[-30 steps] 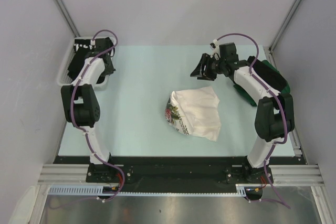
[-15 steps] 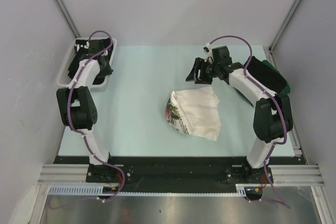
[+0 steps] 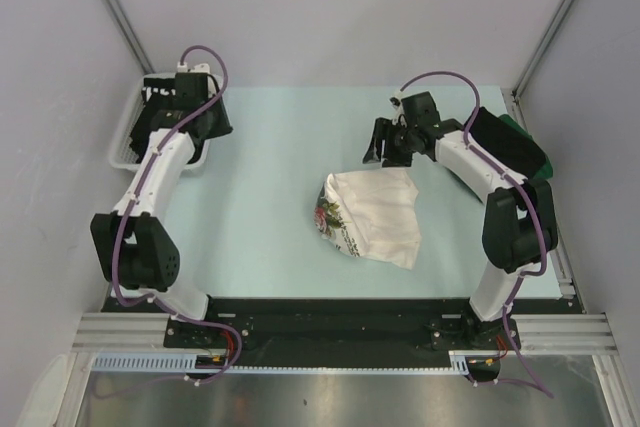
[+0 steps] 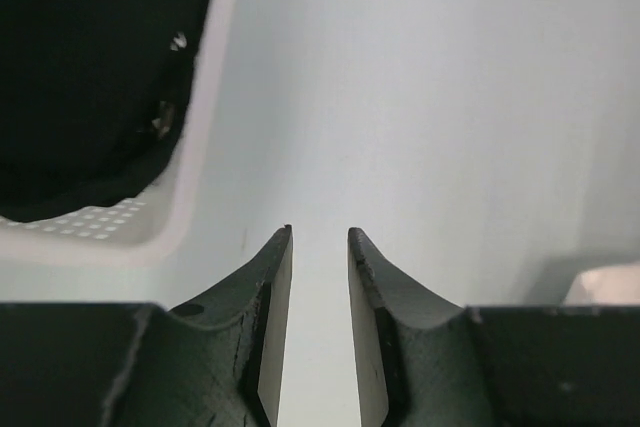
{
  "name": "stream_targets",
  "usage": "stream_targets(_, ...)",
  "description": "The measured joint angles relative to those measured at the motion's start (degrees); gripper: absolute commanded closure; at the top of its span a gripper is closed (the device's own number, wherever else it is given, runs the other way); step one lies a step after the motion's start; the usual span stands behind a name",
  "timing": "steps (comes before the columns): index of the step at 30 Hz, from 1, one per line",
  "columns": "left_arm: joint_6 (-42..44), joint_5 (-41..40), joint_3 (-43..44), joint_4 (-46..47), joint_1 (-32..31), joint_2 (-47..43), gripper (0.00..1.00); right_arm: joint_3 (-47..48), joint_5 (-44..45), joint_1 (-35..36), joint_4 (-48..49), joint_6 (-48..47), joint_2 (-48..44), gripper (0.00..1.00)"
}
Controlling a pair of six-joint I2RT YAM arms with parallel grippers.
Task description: Fold and stack the t-shirts
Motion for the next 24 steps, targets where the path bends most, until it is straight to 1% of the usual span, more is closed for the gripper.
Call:
stream_targets(2,0.02,1.25,-0.94,0.20,-1.36,-0.15,0.65,0.00,0.50,-0.20,-1.16,-0.15,0.00,0.37)
stream_targets(5,0.00,2.23,-2.75,0.22,-1.68,-0.13,0.64,0.00,1.75,-0.15,-3.98,-0.35,0.00,0.37)
stream_targets(10,0.13,3.63,-5.16,0.66,-3.67,-0.15,0.63,-0.94,7.52,0.52,-10.67,0.11,-0.66,0.37)
stream_targets(17,0.33,5.77,-6.71,0.90,-8.55,-0.39,0.62,-8.22,12.76,1.46,-16.59,4.55,-5.97,0.37)
stream_targets(24,0.37,5.77,-8.87,1.03,-8.39,-2.54,0.62,-14.88,16.33,3.37,-18.21,9.57,-11.17,0.37)
